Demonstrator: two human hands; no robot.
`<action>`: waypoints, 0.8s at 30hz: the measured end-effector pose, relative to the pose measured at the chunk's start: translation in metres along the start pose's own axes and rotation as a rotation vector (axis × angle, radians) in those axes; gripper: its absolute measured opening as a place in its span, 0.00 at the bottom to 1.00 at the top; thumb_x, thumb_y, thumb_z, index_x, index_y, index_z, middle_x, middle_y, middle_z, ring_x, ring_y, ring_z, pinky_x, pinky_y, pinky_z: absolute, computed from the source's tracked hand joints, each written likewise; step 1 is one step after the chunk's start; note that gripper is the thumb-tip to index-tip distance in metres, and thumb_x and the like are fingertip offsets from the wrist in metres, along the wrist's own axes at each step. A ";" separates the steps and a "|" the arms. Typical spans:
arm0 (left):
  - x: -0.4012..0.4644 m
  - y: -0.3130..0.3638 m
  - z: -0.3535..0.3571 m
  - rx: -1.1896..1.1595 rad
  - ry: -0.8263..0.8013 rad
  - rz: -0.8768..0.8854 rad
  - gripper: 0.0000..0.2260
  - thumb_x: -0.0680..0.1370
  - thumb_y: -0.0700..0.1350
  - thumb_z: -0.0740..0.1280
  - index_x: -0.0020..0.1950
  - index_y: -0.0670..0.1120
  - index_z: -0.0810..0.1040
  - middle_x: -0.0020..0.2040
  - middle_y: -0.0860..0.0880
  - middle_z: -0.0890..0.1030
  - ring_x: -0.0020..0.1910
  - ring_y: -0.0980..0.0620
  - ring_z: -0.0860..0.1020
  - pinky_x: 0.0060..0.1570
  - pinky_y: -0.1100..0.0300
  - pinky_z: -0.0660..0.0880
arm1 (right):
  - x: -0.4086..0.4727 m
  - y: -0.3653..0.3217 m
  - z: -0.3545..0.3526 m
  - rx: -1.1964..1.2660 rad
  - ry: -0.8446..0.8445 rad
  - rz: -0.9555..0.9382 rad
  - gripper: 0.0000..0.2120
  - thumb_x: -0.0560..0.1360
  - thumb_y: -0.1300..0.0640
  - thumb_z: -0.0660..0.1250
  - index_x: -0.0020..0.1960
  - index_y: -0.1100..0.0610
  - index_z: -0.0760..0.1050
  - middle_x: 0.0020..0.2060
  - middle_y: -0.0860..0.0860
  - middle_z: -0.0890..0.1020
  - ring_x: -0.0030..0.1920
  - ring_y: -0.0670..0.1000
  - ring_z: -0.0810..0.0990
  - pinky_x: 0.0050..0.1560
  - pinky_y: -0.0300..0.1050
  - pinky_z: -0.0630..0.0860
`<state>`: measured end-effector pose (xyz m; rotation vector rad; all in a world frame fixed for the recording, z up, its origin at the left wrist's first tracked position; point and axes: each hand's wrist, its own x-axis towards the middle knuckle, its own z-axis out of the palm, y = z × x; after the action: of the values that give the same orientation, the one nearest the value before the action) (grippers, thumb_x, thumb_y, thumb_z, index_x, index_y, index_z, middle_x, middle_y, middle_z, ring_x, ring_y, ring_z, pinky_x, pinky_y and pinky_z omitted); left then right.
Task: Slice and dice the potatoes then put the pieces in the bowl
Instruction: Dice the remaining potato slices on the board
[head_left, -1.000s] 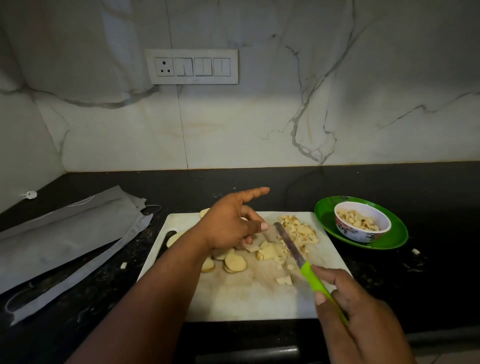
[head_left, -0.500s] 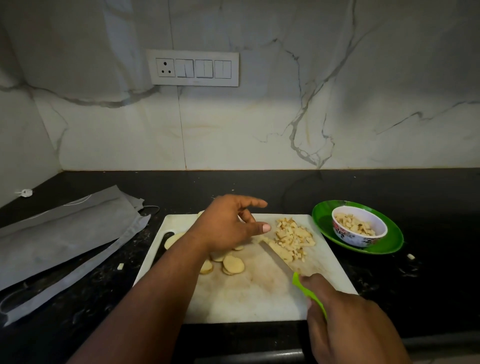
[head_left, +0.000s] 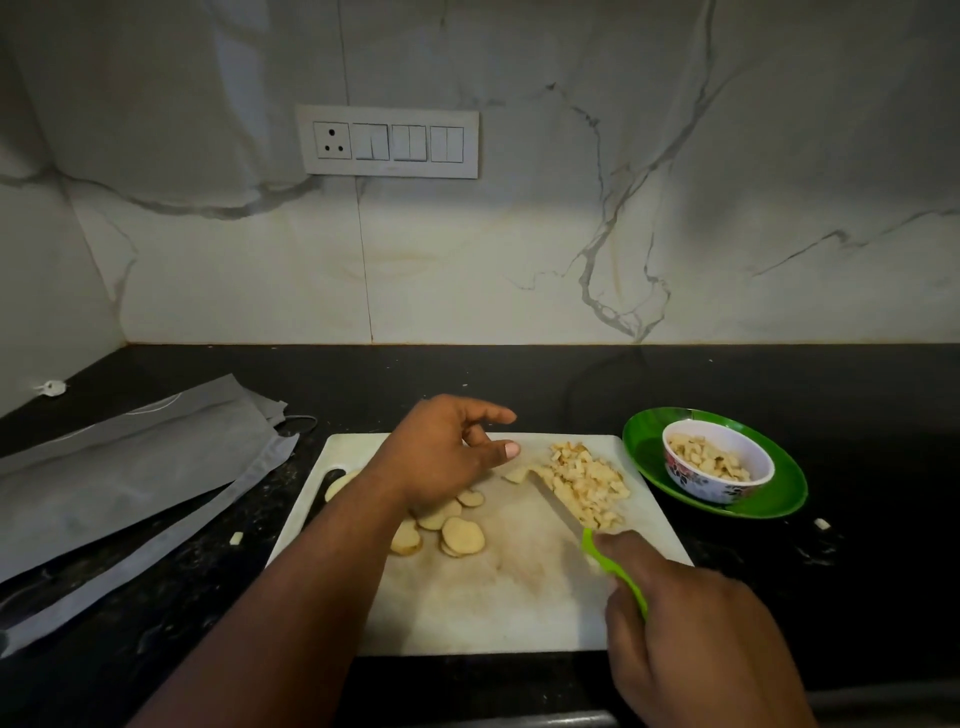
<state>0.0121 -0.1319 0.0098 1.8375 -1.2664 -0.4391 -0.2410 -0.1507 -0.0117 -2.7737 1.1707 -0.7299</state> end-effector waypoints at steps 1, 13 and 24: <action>0.001 -0.002 -0.001 0.004 0.017 -0.007 0.16 0.79 0.51 0.74 0.67 0.58 0.81 0.39 0.53 0.85 0.41 0.57 0.84 0.52 0.61 0.78 | 0.001 -0.007 0.003 0.015 0.011 -0.011 0.20 0.63 0.49 0.69 0.55 0.40 0.78 0.25 0.45 0.78 0.23 0.48 0.75 0.20 0.43 0.70; 0.002 -0.014 -0.046 0.113 -0.034 -0.089 0.04 0.79 0.47 0.74 0.51 0.57 0.85 0.42 0.55 0.86 0.39 0.57 0.83 0.41 0.62 0.77 | 0.012 -0.017 0.025 0.001 0.008 0.104 0.21 0.76 0.45 0.59 0.69 0.36 0.68 0.41 0.48 0.83 0.43 0.52 0.82 0.42 0.49 0.77; -0.006 -0.009 -0.056 0.436 -0.390 -0.135 0.17 0.69 0.46 0.83 0.54 0.57 0.83 0.53 0.57 0.83 0.53 0.58 0.81 0.51 0.65 0.76 | 0.007 -0.018 0.030 0.000 0.076 0.115 0.20 0.67 0.50 0.72 0.59 0.39 0.78 0.28 0.47 0.79 0.28 0.52 0.78 0.26 0.46 0.73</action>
<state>0.0528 -0.1009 0.0340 2.2898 -1.5995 -0.6599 -0.2117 -0.1471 -0.0315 -2.6739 1.3307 -0.8299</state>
